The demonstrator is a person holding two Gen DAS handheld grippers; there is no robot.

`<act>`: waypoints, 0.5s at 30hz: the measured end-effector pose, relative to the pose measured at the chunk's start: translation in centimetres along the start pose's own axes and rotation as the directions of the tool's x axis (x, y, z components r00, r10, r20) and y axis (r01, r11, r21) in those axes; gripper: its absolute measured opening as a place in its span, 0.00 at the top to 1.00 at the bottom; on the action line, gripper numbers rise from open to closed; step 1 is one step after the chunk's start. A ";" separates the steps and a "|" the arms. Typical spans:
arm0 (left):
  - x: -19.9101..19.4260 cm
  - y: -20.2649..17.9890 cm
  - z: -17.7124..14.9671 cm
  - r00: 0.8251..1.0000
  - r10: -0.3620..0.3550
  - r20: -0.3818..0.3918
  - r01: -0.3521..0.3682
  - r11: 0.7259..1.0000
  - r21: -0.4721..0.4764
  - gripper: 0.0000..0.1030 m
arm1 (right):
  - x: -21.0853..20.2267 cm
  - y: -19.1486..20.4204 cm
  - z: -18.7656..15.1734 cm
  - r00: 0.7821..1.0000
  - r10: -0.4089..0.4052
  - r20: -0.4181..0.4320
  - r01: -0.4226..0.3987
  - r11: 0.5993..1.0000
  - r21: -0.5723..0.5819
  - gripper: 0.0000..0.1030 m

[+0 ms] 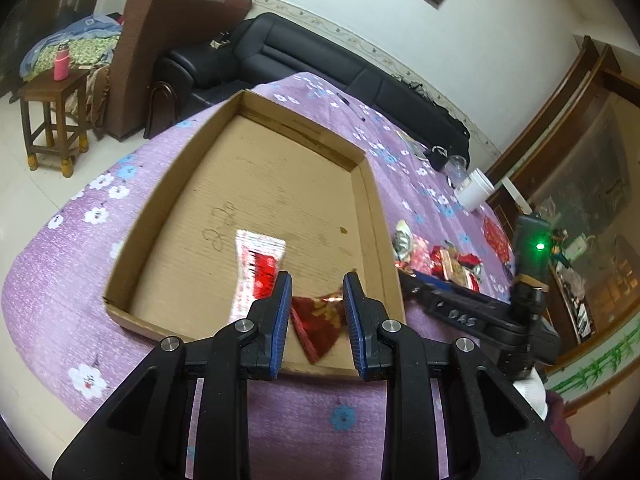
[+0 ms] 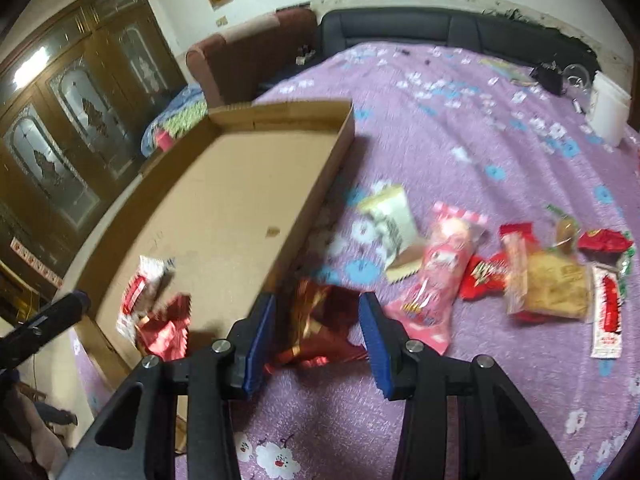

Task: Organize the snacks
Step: 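Carry both held snacks into the cardboard tray and open both grippers, then grasp the pink character snack bag with the left gripper while the right gripper grasps another red foil candy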

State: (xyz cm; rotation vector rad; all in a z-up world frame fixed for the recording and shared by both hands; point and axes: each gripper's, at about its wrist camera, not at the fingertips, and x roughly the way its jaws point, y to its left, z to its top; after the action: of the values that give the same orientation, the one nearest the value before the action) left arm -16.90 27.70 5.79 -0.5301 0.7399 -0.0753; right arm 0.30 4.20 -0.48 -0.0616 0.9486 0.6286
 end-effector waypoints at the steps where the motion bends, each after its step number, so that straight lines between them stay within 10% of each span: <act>1: 0.0 -0.4 -0.1 1.000 -0.003 -0.002 0.003 1.000 0.010 0.76 | 0.2 -0.1 -0.3 0.999 0.026 -0.019 -0.026 1.000 -0.004 0.70; 15: 2.3 -6.9 -1.7 0.992 -0.082 -0.093 0.097 0.981 0.168 0.76 | -7.8 -7.0 -6.0 0.996 -0.075 0.041 0.072 0.996 0.052 0.69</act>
State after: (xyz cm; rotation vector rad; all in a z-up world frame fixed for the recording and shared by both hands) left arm -15.44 20.43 6.66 -0.3966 0.7852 -0.2450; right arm -3.71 -7.10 0.49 -0.0380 0.9157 0.5360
